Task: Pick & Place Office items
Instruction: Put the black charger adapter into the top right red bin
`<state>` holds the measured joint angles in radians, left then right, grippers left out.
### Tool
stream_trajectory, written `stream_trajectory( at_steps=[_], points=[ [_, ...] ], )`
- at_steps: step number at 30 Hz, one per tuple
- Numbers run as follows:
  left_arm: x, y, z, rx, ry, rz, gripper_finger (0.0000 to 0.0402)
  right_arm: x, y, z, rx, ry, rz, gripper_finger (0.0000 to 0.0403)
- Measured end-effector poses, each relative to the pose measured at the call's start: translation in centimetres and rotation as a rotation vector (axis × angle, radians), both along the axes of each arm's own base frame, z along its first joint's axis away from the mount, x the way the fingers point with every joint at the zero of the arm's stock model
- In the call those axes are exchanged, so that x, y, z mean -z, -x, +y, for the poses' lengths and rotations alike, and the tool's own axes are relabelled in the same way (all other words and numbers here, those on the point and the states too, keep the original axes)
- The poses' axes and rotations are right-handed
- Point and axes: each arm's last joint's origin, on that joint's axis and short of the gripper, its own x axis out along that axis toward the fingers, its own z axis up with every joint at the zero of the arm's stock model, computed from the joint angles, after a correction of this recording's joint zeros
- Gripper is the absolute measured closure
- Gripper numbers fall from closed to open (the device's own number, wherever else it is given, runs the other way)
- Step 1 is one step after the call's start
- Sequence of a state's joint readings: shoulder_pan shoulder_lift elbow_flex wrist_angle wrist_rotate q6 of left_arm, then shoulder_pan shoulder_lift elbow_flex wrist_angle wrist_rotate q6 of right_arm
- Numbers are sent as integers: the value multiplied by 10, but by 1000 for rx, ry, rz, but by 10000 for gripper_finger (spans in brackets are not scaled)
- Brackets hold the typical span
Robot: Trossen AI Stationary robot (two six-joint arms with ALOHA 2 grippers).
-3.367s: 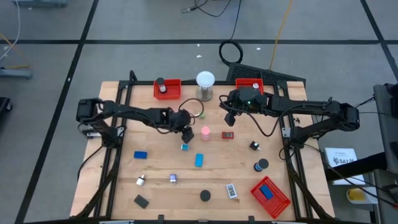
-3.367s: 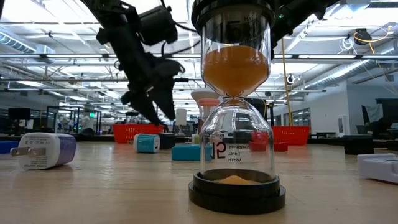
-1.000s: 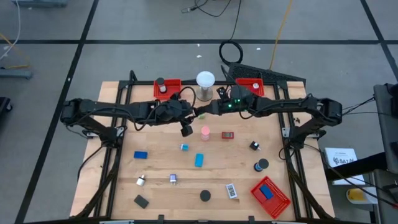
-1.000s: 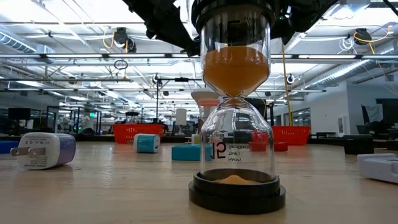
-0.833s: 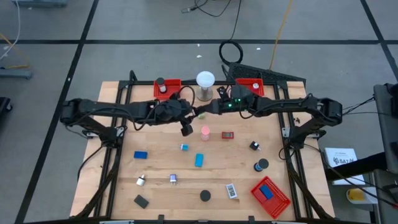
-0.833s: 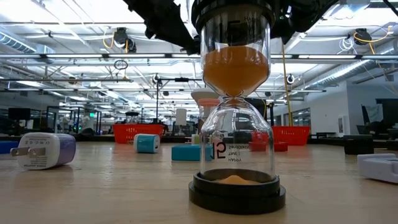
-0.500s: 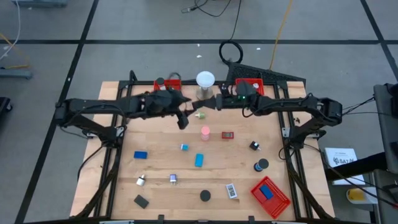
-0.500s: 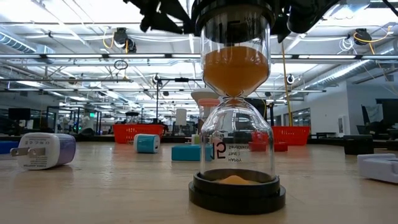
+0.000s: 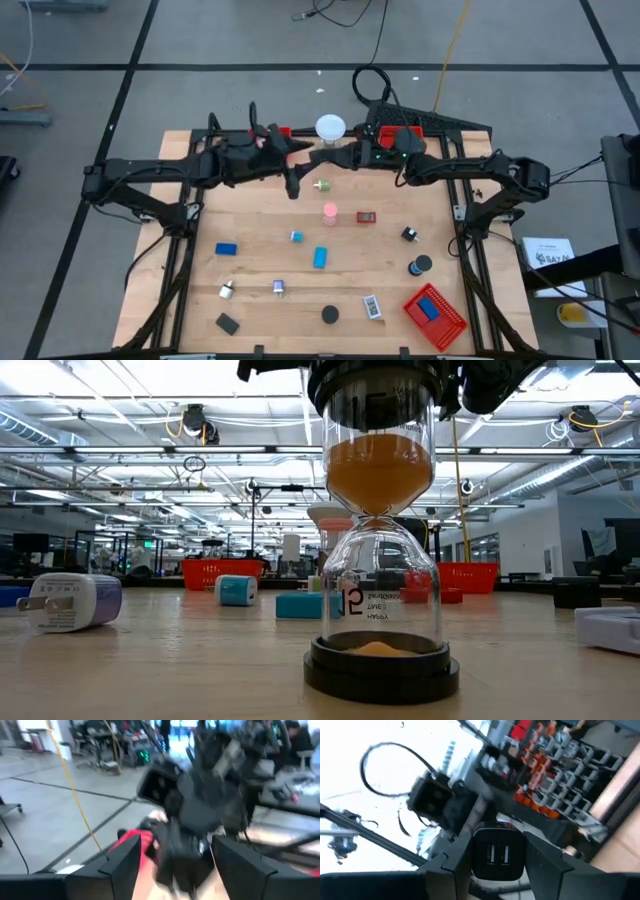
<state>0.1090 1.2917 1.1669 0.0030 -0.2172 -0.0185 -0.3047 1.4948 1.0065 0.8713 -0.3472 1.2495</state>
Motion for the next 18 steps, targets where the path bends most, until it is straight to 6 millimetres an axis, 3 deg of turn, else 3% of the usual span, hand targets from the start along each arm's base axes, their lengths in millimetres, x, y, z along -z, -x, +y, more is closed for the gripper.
stream_trajectory(
  at_steps=[18],
  points=[
    [-4, -4, -6, 34, -72, -39, 188, -6, 1, 4, -21, -23, -51, 261]
  ],
)
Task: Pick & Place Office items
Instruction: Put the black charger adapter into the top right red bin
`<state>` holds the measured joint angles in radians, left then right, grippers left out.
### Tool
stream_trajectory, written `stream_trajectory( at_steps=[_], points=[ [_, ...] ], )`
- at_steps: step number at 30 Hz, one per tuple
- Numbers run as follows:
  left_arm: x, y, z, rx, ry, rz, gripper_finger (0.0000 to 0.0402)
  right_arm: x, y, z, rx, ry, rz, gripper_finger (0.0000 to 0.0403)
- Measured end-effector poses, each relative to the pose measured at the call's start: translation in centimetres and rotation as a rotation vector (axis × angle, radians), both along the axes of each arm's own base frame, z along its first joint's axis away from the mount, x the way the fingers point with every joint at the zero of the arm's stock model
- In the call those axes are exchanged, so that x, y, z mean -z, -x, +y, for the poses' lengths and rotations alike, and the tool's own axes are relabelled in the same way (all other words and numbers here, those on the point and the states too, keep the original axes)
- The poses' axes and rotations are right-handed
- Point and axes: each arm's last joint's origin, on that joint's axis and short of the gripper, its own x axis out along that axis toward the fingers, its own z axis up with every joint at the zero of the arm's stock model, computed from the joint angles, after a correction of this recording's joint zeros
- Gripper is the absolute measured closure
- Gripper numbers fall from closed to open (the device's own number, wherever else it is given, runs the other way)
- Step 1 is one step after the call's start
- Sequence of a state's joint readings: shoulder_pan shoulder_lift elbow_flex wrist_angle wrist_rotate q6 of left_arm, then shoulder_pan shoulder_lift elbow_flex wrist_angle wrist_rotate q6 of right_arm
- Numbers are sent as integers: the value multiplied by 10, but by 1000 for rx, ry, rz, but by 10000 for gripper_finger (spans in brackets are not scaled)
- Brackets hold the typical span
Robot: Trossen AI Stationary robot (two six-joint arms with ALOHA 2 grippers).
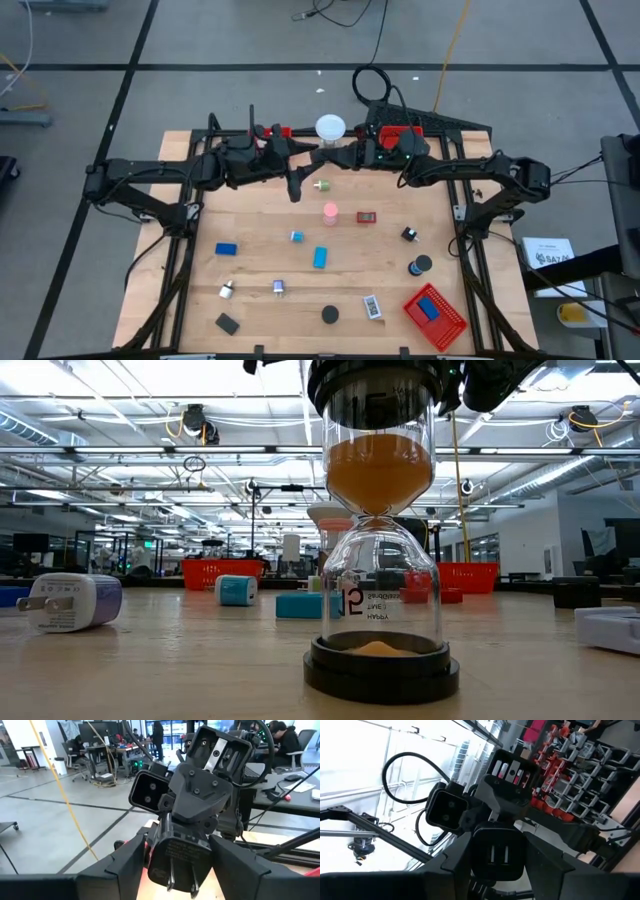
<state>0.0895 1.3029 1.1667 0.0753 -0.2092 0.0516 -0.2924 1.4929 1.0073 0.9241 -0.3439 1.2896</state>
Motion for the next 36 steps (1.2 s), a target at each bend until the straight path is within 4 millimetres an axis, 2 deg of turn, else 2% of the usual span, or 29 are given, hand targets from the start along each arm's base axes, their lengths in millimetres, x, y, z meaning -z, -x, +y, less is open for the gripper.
stream_trajectory(
  at_steps=[6, 10, 16, 20, 23, 26, 28, 32, 36],
  points=[
    [0, 0, 0, 5, -43, 9, 240, 0, 0, 0, -1, -9, 1, 259],
    [0, 0, 0, 6, -48, 12, 240, 0, 0, 0, 4, 7, 0, 250],
    [-6, 14, 8, -36, 11, 8, 244, 5, -1, -1, -7, 65, 59, 189],
    [-6, 28, 14, -67, 63, 71, 244, 3, 9, -7, 16, 141, 140, 158],
    [-1, 34, 16, -70, 107, 133, 244, 2, 22, -12, 65, 203, 254, 157],
    [11, 37, 20, -67, 202, 229, 244, -1, 42, -14, 136, 281, 390, 175],
    [24, 31, 24, -72, 280, 307, 244, -2, 58, -12, 202, 342, 494, 201],
    [59, 12, 37, -83, 444, 459, 244, 1, 88, -5, 325, 412, 741, 277],
    [100, -9, 46, -76, 615, 603, 244, 3, 110, 2, 383, 427, 897, 358]
  ],
)
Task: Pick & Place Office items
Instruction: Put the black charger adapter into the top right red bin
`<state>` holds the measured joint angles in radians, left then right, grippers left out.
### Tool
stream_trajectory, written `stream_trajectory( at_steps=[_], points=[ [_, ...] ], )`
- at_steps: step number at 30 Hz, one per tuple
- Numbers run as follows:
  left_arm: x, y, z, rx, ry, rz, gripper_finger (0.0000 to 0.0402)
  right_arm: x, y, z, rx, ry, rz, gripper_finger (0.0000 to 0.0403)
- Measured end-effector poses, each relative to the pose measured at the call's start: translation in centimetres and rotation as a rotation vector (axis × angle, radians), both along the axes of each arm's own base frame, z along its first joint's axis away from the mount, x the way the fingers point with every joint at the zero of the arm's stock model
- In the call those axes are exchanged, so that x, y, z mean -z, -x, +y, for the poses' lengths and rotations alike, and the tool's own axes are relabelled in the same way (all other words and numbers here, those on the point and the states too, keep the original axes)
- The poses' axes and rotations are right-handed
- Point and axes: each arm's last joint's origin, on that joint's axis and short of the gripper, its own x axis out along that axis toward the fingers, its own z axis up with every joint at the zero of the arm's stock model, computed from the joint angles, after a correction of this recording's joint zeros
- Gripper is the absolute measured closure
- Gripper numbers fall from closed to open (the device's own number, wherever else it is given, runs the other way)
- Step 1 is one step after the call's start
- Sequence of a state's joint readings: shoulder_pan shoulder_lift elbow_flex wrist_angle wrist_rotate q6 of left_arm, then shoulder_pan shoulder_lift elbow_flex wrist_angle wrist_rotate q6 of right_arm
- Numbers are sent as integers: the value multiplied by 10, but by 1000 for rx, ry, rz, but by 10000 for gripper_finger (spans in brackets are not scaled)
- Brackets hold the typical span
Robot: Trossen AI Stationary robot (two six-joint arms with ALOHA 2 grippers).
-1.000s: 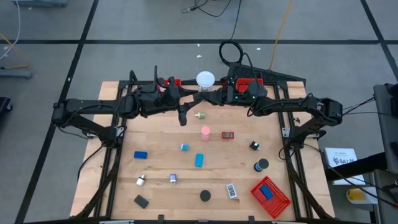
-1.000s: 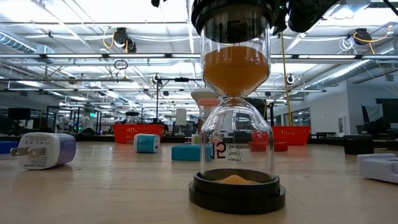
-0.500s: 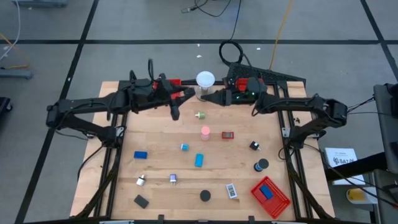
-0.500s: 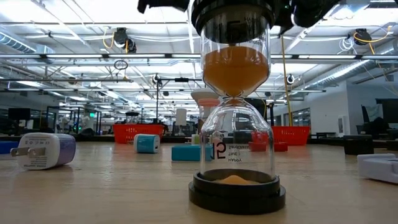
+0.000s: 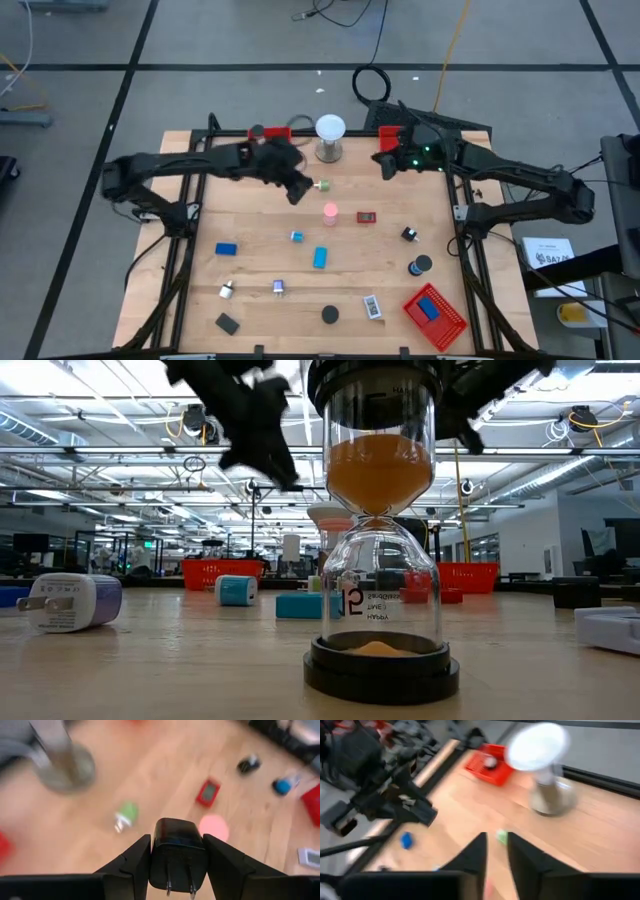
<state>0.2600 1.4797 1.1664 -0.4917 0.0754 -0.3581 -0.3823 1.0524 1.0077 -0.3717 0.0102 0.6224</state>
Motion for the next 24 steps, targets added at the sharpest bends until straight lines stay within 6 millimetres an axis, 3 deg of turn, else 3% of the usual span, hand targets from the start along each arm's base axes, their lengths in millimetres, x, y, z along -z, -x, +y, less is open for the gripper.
stream_trajectory(
  at_steps=[4, 14, 20, 24],
  points=[
    [37, -18, 4, -24, 105, 110, 244, 1, 10, 6, 47, 41, 78, 398],
    [101, -36, 17, -143, 224, 290, 244, 2, 11, 8, 72, 85, 115, 392],
    [121, -39, 27, -205, 235, 325, 244, 2, 12, 7, 82, 107, 126, 392],
    [121, -41, 28, -213, 237, 315, 244, 2, 12, 7, 81, 107, 126, 392]
  ],
)
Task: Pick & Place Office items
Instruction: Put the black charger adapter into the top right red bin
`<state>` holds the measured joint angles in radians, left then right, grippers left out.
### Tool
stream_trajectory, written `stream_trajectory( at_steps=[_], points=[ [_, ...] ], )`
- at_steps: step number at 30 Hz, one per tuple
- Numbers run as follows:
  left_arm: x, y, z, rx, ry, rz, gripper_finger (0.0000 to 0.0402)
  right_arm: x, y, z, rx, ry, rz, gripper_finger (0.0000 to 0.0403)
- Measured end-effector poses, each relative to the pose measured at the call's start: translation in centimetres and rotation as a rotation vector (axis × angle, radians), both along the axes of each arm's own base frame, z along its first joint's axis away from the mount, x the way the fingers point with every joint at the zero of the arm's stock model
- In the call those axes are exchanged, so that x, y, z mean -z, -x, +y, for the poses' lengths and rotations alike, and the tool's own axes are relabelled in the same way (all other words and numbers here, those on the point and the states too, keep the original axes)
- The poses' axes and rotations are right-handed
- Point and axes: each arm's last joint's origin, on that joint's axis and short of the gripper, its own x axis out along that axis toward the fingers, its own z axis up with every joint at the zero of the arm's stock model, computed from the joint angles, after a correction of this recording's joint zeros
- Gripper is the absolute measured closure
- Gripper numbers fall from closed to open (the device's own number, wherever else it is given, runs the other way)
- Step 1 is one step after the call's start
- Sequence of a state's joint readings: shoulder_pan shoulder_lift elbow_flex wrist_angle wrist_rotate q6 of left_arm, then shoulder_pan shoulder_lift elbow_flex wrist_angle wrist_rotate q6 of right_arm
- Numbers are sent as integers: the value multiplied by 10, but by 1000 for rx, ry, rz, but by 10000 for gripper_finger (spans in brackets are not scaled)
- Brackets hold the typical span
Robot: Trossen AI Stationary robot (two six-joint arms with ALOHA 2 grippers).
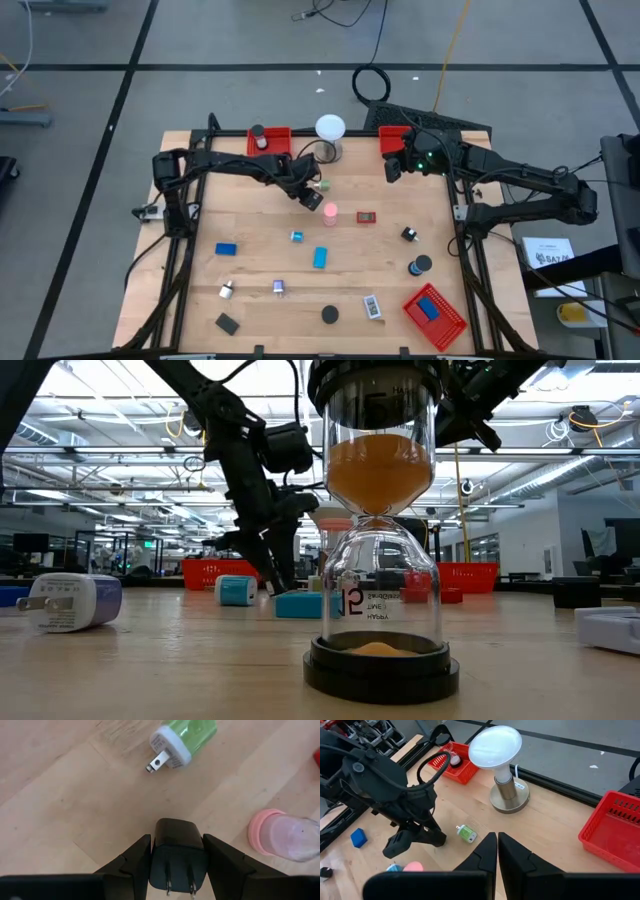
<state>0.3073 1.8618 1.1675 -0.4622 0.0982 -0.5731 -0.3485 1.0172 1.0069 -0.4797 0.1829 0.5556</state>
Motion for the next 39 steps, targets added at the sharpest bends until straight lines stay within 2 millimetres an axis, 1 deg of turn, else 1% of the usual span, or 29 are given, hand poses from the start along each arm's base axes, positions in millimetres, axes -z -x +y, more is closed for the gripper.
stream_trajectory(
  at_steps=[4, 7, 10, 12, 16, 20, 23, 25, 29, 31, 34, 39],
  points=[
    [0, -1, 0, -30, 34, -9, 244, 0, 0, 0, -1, 1, 1, 392],
    [-7, -6, 1, -31, 47, -34, 244, 0, 0, 0, -2, 3, 2, 392],
    [-22, -16, -1, 43, -13, -69, 244, 0, 0, 0, 1, 4, 2, 392],
    [-28, -18, -2, 98, -52, -66, 244, 0, 0, 0, 1, 4, 2, 392],
    [-30, -19, -1, 160, -105, -63, 244, 0, 0, 1, -5, 7, 3, 392],
    [-35, -23, 7, 183, -115, -128, 244, 0, 0, 1, -8, 10, 6, 392],
    [-44, -34, 12, 208, -132, -156, 244, 0, 0, 1, -12, 15, 9, 392],
    [-51, -43, 14, 242, -143, -142, 244, 0, 0, 1, -12, 15, 9, 392],
    [-65, -72, 13, 326, -165, -123, 244, 0, 0, 1, -14, 18, 11, 392],
    [-66, -84, 11, 364, -166, -100, 244, 0, 0, 1, -14, 18, 11, 392],
    [-62, -97, 8, 401, -162, -44, 244, 0, 0, 1, -16, 20, 12, 392],
    [-41, -110, 5, 427, -163, 47, 244, 0, 0, 1, -16, 22, 13, 392]
  ],
)
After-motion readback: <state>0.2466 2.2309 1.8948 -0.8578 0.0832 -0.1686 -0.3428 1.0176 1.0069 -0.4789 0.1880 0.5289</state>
